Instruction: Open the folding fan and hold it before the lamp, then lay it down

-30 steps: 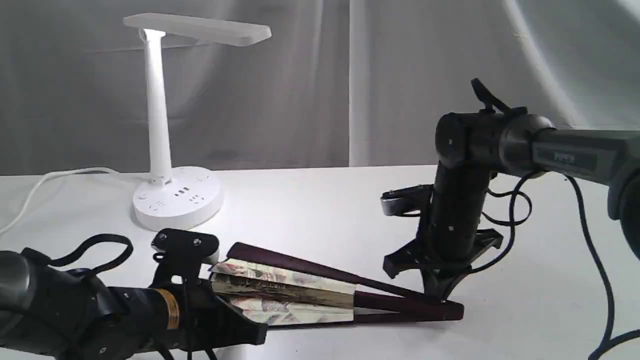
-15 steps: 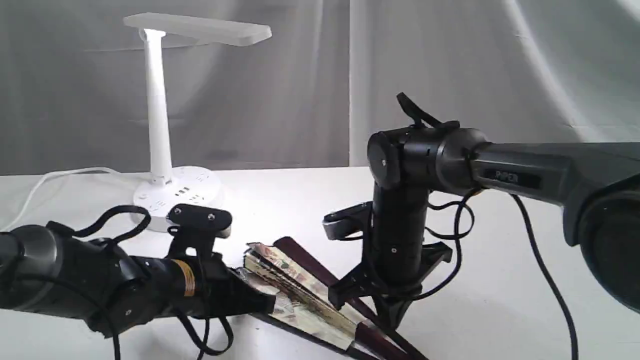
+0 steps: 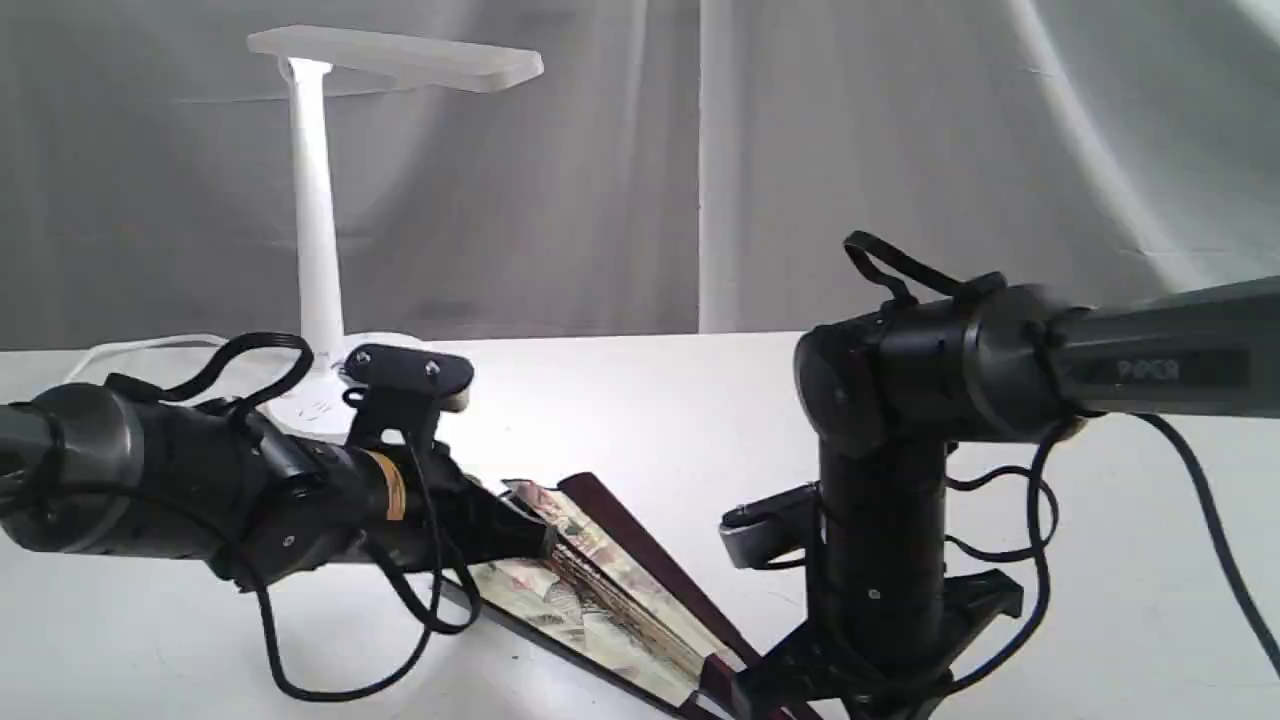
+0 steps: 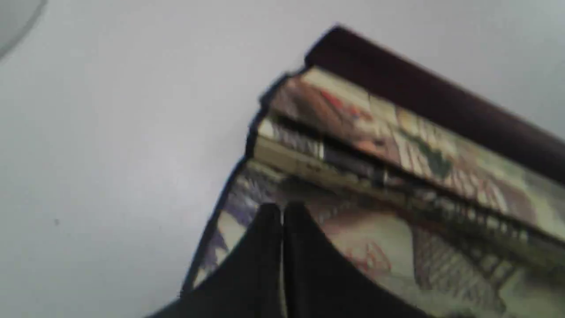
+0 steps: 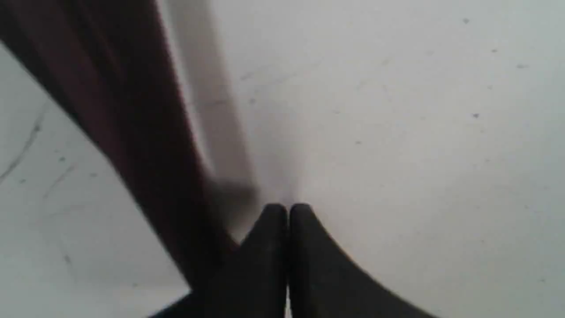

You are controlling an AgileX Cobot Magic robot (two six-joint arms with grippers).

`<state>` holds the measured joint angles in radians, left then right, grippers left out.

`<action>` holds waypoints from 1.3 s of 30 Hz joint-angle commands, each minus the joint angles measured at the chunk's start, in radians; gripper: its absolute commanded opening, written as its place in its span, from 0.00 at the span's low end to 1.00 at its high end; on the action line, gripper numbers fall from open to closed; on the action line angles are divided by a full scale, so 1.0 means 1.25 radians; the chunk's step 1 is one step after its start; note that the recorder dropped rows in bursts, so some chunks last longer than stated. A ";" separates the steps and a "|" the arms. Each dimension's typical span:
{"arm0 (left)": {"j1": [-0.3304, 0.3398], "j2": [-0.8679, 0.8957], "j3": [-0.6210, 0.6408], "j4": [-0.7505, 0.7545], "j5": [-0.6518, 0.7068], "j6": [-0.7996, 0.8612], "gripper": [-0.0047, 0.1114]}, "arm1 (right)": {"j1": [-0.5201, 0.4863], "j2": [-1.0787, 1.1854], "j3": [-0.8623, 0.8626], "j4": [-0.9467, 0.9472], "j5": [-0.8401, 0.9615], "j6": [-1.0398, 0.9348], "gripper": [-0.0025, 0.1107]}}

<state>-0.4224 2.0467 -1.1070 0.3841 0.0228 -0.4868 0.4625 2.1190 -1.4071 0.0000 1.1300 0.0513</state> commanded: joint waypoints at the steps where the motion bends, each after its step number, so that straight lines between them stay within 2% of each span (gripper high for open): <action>1: -0.030 0.001 -0.001 -0.001 0.088 0.014 0.04 | -0.019 -0.023 0.024 -0.024 -0.039 0.025 0.02; 11: -0.037 0.003 -0.002 -0.001 -0.040 0.014 0.04 | 0.022 -0.023 0.117 0.026 -0.032 0.021 0.02; 14: -0.037 0.006 -0.004 -0.001 -0.029 0.014 0.04 | 0.022 -0.031 0.124 0.041 -0.036 0.019 0.02; 17: -0.037 0.017 -0.008 -0.001 0.059 0.016 0.04 | 0.022 -0.054 0.124 0.021 -0.059 0.016 0.02; 19: -0.037 0.028 -0.009 -0.001 0.082 0.016 0.04 | 0.020 -0.073 0.124 -0.005 -0.083 0.016 0.02; 25: -0.037 0.078 -0.020 -0.007 -0.004 0.013 0.04 | 0.032 -0.099 0.124 0.025 -0.100 -0.025 0.02; 39: -0.037 0.115 -0.124 -0.004 -0.001 0.018 0.04 | 0.134 -0.099 0.124 0.119 -0.106 -0.016 0.02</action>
<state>-0.4658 2.1883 -1.2495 0.3820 0.0179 -0.4713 0.6237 2.0051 -1.2554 0.1281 1.0066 0.0288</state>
